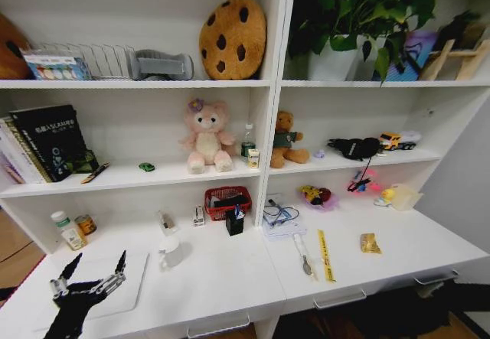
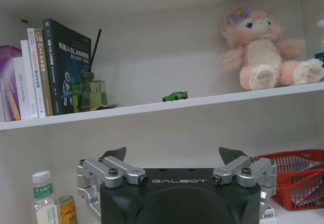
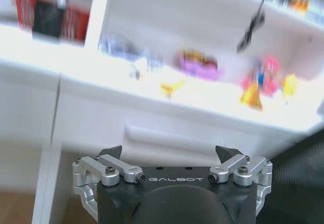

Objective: Organize the objects on the table.

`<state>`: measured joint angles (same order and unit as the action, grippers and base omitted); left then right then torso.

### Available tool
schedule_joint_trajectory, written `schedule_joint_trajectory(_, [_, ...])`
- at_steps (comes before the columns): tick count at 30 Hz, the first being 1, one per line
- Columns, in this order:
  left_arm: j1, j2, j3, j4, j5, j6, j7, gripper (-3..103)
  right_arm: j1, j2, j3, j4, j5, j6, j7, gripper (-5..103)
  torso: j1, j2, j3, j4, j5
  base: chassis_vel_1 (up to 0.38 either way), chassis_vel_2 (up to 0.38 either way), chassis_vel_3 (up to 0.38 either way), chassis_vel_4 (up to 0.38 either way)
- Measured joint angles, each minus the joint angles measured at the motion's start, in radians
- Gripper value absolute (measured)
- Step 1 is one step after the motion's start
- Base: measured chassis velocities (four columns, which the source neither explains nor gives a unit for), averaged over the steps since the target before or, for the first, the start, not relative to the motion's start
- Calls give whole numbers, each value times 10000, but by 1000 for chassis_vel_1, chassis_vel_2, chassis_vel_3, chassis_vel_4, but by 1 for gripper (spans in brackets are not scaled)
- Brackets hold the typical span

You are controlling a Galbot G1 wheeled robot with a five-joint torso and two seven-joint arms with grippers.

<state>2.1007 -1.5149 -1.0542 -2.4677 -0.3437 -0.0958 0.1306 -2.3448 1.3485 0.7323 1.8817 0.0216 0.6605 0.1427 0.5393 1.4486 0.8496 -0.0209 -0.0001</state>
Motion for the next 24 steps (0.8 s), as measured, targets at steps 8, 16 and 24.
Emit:
schedule_joint_trajectory(8, [0, 0, 0, 0, 0, 0, 1, 100, 260, -75, 943, 3624, 639, -1366, -209, 100, 0, -1, 1, -3, -1, 0, 0, 0, 0])
schedule_joint_trajectory(16, [0, 0, 0, 0, 0, 0, 1, 100, 2460, -616, 1081, 5340, 1618, -4303, -148, 100, 1, -3, 1, -3, 3, 0, 0, 0, 0])
schedule_joint_trajectory(24, [0, 0, 0, 0, 1, 0, 1, 100, 3979, -1633, 574, 5775, 3138, -7018, 301, 100, 4, -4, 2, -7, 0, 0, 0, 0, 0])
